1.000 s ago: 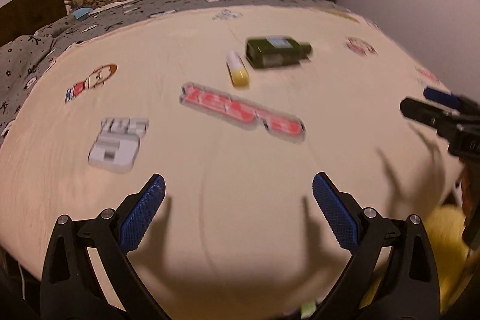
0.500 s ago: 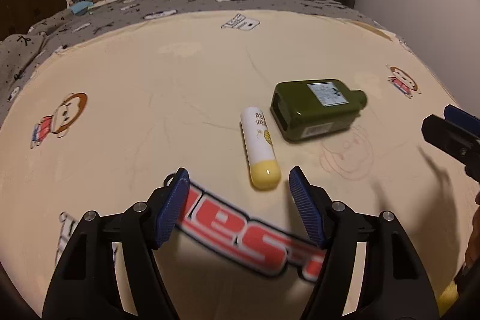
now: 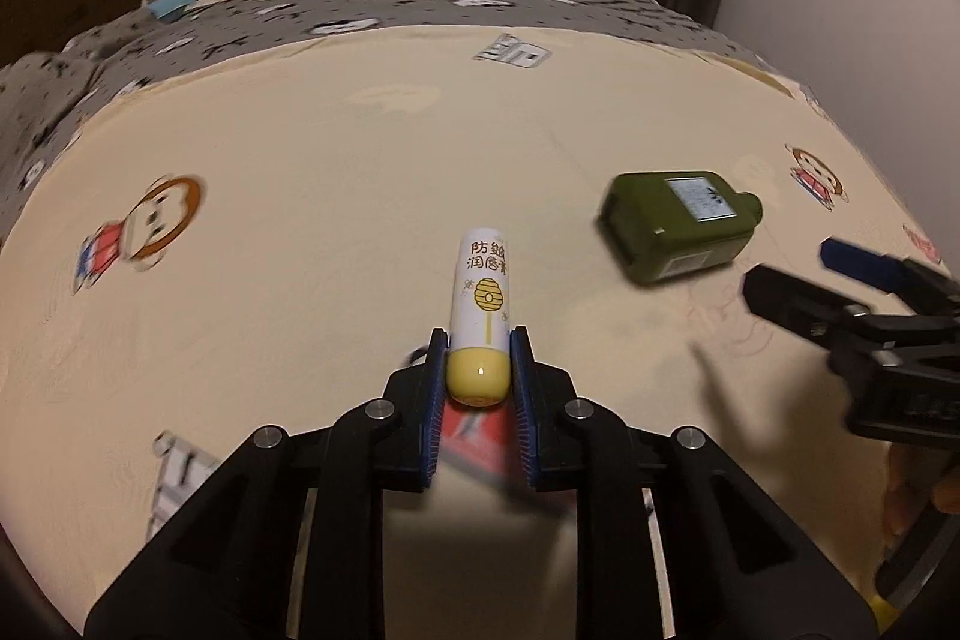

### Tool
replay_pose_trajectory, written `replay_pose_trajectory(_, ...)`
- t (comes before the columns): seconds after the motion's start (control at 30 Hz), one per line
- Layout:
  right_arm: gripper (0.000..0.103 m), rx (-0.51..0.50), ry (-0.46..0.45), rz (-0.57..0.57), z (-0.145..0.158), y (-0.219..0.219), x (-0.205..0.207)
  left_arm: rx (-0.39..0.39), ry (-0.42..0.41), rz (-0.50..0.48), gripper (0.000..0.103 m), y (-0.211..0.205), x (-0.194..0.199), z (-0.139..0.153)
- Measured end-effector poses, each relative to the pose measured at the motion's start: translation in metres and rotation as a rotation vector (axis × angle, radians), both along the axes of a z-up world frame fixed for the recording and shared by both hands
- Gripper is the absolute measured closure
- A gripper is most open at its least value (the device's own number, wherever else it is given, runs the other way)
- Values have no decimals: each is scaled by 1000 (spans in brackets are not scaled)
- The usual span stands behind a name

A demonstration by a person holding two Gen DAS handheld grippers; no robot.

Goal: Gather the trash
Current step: 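Grasp the yellow lip balm with left tool while right tool grasps the green bottle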

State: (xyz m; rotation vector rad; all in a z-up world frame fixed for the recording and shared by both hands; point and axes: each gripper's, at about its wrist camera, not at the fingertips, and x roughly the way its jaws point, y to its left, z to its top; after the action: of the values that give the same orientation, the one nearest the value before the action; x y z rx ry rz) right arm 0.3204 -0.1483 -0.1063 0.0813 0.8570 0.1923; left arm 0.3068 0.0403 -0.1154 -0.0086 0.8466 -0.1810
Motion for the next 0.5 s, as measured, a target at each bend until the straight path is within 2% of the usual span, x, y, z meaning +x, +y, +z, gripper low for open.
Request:
replay_pose_trajectory(0.1, 4, 18, 32, 22, -9, 16, 5, -5, -10, 16, 84, 14, -11, 0)
replay_pose_trajectory(0.4, 4, 2, 67, -41, -21, 44, 37, -23, -26, 14, 84, 32, -21, 0)
replay_pose_trajectory(0.5, 11, -16, 73, -51, -23, 46, 45, -31, -27, 14, 84, 33, -21, -1)
